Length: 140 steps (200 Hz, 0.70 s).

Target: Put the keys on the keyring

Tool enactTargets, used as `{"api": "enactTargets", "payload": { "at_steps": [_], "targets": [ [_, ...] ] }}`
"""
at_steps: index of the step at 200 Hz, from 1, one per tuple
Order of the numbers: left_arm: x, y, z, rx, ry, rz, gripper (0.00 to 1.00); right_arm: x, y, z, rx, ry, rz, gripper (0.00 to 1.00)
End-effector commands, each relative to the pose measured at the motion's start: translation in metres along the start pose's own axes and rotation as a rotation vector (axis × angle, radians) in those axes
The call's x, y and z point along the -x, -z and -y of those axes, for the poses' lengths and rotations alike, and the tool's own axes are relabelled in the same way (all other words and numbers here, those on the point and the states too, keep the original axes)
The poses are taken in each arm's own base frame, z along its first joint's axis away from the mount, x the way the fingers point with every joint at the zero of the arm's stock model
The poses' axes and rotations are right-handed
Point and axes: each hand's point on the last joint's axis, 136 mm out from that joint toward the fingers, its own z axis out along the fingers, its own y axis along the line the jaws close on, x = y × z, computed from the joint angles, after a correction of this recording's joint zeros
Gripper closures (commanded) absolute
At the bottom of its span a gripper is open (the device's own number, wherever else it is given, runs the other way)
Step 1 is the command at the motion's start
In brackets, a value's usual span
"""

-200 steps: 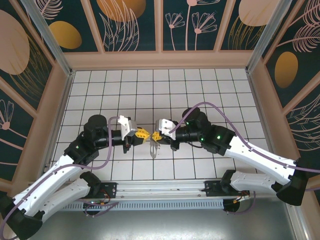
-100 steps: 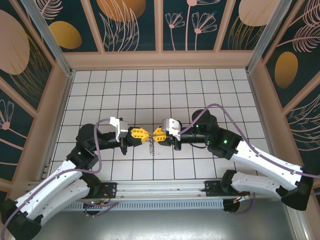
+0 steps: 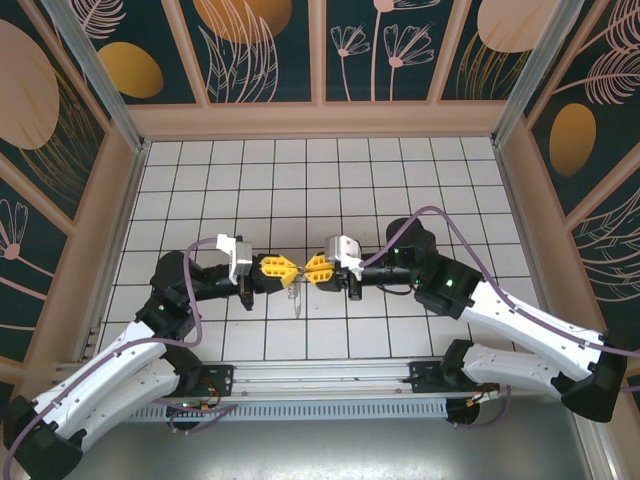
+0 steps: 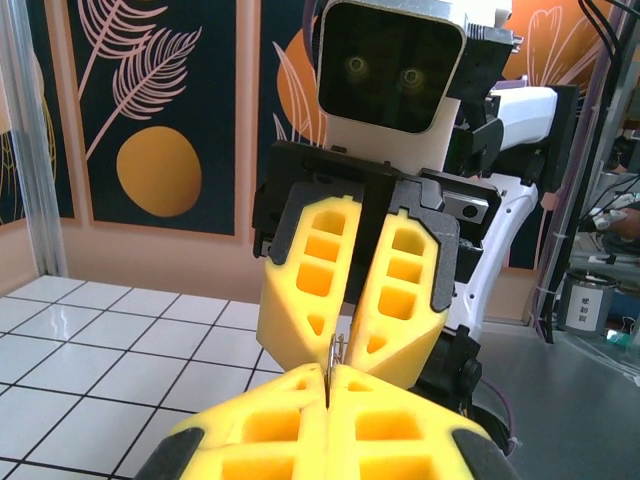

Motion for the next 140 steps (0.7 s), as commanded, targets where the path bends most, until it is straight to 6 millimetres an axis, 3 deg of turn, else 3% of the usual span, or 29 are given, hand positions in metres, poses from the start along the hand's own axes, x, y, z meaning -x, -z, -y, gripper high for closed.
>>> {"api": "enactTargets", "payload": {
  "at_steps": [1,10,53,73,140],
  "targets": [
    [0.006,0.000,0.004,-0.015,-0.024,0.014,1.00,0.007,-0.001,-0.001,0.018,0.000,0.036,0.94],
    [0.005,0.000,0.004,-0.014,-0.021,0.008,1.00,0.007,-0.001,0.000,0.013,0.000,0.034,1.00],
    [-0.004,-0.002,-0.007,0.040,-0.026,-0.103,1.00,0.002,0.003,0.008,-0.044,0.013,-0.011,1.00],
    [-0.010,-0.001,-0.014,0.080,-0.044,-0.195,0.83,-0.005,0.004,0.012,-0.065,0.023,-0.071,1.00],
    [-0.029,-0.003,-0.026,0.090,-0.073,-0.421,0.80,-0.019,0.001,0.019,-0.061,0.041,-0.214,1.00]
  ]
}}
